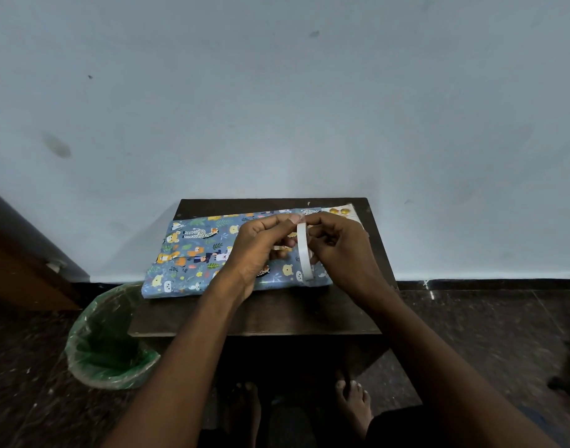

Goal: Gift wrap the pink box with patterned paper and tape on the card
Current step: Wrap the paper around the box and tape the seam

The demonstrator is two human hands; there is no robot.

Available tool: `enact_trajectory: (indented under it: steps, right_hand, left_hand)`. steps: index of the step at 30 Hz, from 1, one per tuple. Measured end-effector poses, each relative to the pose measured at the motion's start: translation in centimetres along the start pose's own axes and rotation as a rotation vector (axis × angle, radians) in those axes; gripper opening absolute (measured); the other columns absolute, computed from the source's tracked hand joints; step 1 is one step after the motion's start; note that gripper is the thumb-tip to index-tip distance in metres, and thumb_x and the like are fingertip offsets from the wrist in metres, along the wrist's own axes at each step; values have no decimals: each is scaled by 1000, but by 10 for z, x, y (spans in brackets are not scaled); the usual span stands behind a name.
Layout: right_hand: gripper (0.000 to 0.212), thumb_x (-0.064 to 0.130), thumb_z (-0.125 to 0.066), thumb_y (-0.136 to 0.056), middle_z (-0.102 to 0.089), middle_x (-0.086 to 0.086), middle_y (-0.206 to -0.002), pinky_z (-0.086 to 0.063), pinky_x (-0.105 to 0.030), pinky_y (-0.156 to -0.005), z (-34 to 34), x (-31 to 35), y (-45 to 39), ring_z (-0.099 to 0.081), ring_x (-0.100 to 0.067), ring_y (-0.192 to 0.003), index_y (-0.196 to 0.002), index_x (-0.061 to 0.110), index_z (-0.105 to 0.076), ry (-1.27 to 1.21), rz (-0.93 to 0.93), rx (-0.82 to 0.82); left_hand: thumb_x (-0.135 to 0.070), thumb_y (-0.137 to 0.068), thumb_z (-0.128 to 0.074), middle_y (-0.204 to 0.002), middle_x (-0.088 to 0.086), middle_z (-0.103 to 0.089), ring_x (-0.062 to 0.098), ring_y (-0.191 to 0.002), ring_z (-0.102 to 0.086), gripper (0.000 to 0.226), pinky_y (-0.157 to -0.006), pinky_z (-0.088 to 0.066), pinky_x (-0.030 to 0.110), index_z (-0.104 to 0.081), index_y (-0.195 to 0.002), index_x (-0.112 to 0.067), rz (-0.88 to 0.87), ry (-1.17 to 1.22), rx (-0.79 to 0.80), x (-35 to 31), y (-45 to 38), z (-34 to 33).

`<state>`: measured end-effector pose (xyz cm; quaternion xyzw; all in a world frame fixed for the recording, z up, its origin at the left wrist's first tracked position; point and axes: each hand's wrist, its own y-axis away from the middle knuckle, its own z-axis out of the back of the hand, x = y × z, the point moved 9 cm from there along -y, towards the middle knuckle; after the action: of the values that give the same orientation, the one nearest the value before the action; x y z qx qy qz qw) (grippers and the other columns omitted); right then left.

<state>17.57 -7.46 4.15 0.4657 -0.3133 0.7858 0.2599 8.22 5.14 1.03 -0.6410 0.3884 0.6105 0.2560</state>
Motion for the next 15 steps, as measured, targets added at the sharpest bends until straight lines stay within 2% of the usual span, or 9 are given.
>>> enact_trajectory:
  steps: [4,7,9,13,15]
  right_hand:
    - [30,-4,-66,-94,-77,5,-89,-62,-48,-79,-1,-3,-2,-72,-15,-79,-111,18,-78,15,-3,-2]
    - [33,-6,-65,-94,-77,9,-90,-63,-46,-80,-2,1,-1,-72,-12,-83,-110,18,-79,17,26,7]
    - [34,-6,-64,-94,-78,8,-93,-63,-45,-80,-2,3,0,-73,-14,-85,-111,18,-79,9,35,17]
    - [29,-4,-66,-94,-78,9,-92,-62,-41,-80,-3,4,1,-73,-11,-84,-107,18,-80,17,46,23]
    - [28,-4,-66,-94,-78,10,-92,-61,-36,-80,-4,6,1,-72,-9,-84,-105,18,-80,32,64,9]
  left_hand:
    - [-33,-99,-72,-104,10,-79,26,-98,-67,23,-92,-52,43,-85,-103,-14,65,51,3,9,-4,1]
    - [-33,-96,-75,-107,10,-77,27,-101,-67,22,-95,-51,44,-84,-107,-16,74,92,-1,10,-5,2]
    - [-31,-95,-76,-105,10,-76,26,-100,-66,23,-92,-51,41,-84,-110,-15,70,107,-2,10,-3,2]
    - [-26,-92,-80,-101,6,-77,21,-94,-64,21,-67,-52,21,-84,-109,-15,53,134,-43,7,-3,4]
    - [-26,-90,-81,-101,8,-76,21,-93,-63,22,-63,-50,19,-85,-108,-13,47,135,-59,7,-3,5]
